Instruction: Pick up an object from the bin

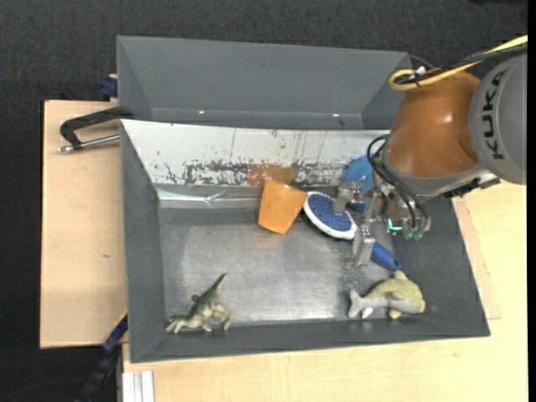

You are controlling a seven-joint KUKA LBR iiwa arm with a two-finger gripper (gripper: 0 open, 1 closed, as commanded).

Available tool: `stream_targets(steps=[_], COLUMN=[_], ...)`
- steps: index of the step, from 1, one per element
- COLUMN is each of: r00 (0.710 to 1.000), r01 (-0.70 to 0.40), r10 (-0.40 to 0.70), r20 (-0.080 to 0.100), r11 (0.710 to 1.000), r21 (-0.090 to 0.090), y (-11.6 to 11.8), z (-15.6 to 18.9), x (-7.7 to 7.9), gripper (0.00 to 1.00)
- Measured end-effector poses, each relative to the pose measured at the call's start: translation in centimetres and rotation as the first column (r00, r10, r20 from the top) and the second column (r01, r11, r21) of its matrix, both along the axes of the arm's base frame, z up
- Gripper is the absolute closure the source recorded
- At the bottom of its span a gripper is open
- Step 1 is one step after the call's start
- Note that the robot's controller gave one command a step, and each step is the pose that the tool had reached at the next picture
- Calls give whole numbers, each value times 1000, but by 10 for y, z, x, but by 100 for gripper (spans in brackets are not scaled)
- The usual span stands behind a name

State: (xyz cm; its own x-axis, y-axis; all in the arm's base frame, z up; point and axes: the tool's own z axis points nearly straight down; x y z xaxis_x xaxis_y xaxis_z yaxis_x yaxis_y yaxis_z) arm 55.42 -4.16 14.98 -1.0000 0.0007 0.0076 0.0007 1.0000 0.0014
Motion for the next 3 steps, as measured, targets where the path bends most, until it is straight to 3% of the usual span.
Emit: stream_targets(steps=[1, 2, 3], r00=[849, 851, 852], r01=[528, 526, 523], r10=[-528, -526, -523], r20=[20, 18, 20], r11=[849, 851, 852], r21=[6, 6, 5], y=[-3, -2, -7], z=[-74, -75, 111], x=[8, 7, 20], gripper=[0, 100, 100])
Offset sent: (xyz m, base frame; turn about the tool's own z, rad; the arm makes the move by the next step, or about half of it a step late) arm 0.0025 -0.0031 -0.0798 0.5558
